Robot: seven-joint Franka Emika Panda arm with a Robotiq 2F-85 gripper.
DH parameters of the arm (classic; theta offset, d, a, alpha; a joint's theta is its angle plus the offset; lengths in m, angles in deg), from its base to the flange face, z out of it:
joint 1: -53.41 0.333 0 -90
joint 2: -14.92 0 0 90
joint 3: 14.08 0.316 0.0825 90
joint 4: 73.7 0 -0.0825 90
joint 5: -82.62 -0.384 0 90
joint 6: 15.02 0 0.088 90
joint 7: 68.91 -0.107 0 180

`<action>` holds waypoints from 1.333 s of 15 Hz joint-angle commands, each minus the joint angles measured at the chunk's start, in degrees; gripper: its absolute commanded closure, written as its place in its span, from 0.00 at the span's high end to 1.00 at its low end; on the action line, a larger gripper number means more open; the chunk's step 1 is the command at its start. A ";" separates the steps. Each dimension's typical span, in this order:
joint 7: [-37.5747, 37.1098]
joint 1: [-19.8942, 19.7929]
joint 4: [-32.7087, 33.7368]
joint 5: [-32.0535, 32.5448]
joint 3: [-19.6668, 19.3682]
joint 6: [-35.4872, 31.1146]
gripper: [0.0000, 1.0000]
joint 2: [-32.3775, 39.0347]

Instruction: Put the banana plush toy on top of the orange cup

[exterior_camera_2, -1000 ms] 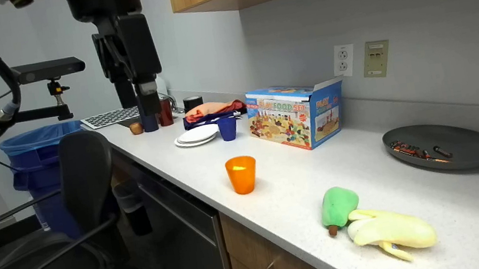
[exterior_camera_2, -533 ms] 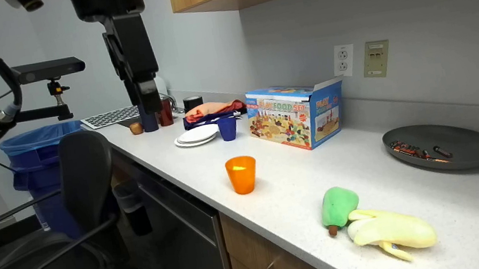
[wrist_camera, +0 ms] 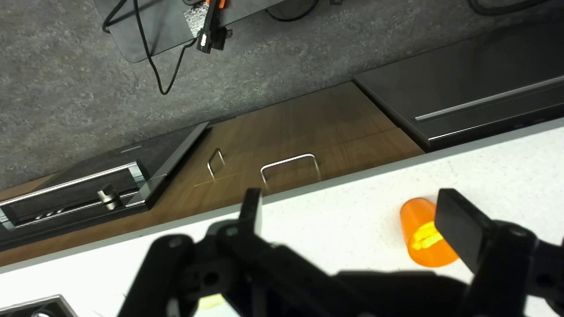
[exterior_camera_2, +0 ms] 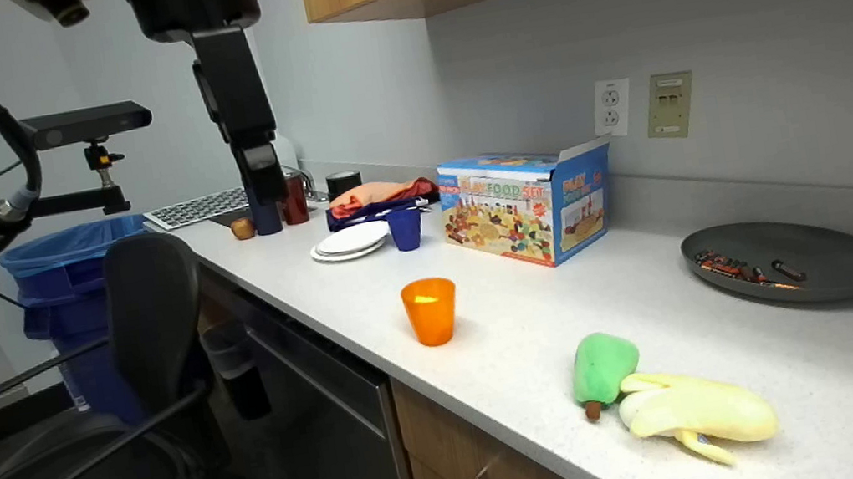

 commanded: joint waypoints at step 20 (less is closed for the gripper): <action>-2.68 -1.35 0.41 -1.12 0.98 1.15 1.00 0.26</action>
